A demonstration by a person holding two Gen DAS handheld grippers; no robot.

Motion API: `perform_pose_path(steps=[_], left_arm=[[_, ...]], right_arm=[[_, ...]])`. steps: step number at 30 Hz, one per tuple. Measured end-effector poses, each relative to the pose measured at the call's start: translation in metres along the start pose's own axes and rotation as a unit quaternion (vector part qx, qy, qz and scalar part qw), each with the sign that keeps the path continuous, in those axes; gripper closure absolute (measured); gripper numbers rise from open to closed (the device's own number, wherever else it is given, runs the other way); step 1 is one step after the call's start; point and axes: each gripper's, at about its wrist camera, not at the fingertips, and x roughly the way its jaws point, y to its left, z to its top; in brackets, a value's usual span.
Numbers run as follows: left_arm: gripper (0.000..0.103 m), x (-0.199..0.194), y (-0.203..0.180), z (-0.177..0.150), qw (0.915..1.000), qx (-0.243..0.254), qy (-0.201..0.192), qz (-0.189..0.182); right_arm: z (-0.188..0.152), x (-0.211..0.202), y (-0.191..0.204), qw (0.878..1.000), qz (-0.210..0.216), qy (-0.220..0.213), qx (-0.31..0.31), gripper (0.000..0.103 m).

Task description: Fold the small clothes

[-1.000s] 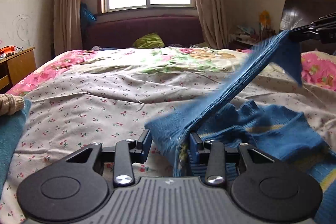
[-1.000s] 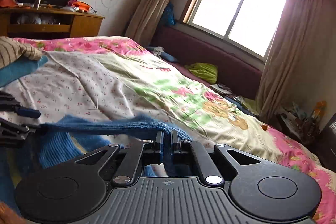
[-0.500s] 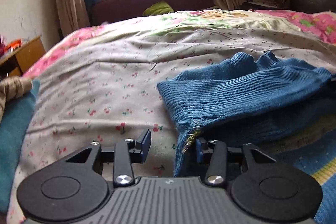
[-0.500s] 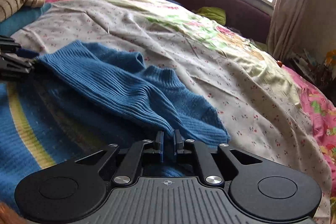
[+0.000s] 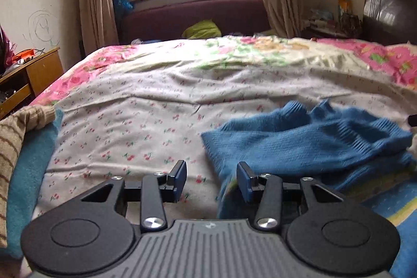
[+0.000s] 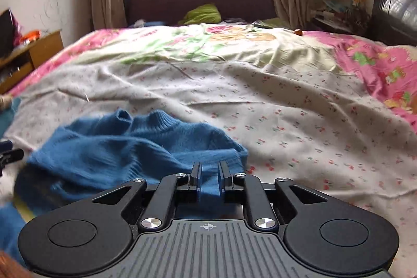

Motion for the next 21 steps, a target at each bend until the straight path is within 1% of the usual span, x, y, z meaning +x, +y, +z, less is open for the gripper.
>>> perform_pose_path(steps=[1,2,3,4,5,6,7,8,9,10,11,12,15,17,18,20,21], left_arm=[[0.048,-0.001,-0.002,0.003,1.0000,0.001,-0.006,-0.006],[0.048,0.001,-0.005,0.005,0.9999,0.002,-0.005,-0.010],[0.048,0.005,-0.008,0.006,0.9999,0.008,0.003,-0.010],[0.047,0.012,-0.011,0.004,0.9997,0.019,0.017,-0.006],[0.046,0.025,-0.013,-0.001,0.9983,0.035,0.046,0.001],[0.046,0.040,-0.013,-0.008,0.9952,0.046,0.086,0.008],[0.045,0.049,-0.010,-0.016,0.9924,0.040,0.116,0.009],[0.045,0.050,-0.004,-0.022,0.9914,0.025,0.128,0.004],[0.045,0.045,0.001,-0.024,0.9910,0.012,0.133,-0.002],[0.045,0.037,0.004,-0.025,0.9908,0.007,0.135,-0.006],[0.046,0.027,0.007,-0.025,0.9907,0.010,0.135,-0.011],[0.046,0.017,0.009,-0.024,0.9904,0.014,0.136,-0.017],[0.046,-0.023,0.020,-0.029,0.9869,0.017,0.155,-0.042],[0.046,-0.045,0.028,-0.035,0.9815,0.008,0.181,-0.061],[0.046,-0.054,0.031,-0.040,0.9778,-0.001,0.197,-0.071],[0.046,-0.070,0.035,-0.050,0.9679,-0.026,0.233,-0.091],[0.045,-0.076,0.034,-0.055,0.9635,-0.030,0.246,-0.101]], right_arm=[[-0.001,0.008,0.004,1.000,0.011,0.006,-0.008,0.088],[-0.003,0.018,0.009,1.000,0.010,0.020,-0.019,0.088],[-0.006,0.028,0.012,0.999,0.007,0.042,-0.025,0.088],[-0.011,0.040,0.013,0.997,0.009,0.076,-0.028,0.089],[-0.017,0.046,0.012,0.995,0.004,0.094,-0.031,0.091],[-0.019,0.044,0.010,0.995,-0.006,0.091,-0.030,0.091],[-0.019,0.038,0.009,0.996,-0.014,0.088,-0.027,0.091],[-0.016,0.025,0.007,0.996,-0.017,0.083,-0.022,0.090],[-0.016,0.011,0.006,0.996,-0.011,0.081,-0.019,0.086],[-0.016,-0.002,0.006,0.996,0.000,0.086,-0.016,0.085],[-0.019,-0.019,0.004,0.995,0.016,0.098,-0.013,0.083],[-0.024,-0.034,0.005,0.993,0.030,0.110,-0.011,0.079],[-0.045,-0.076,0.007,0.989,0.053,0.140,0.003,0.076],[-0.062,-0.099,0.007,0.985,0.062,0.160,0.019,0.075],[-0.072,-0.108,0.007,0.983,0.066,0.169,0.027,0.070],[-0.091,-0.120,0.009,0.977,0.076,0.196,0.041,0.064],[-0.100,-0.122,0.010,0.974,0.080,0.206,0.046,0.064]])
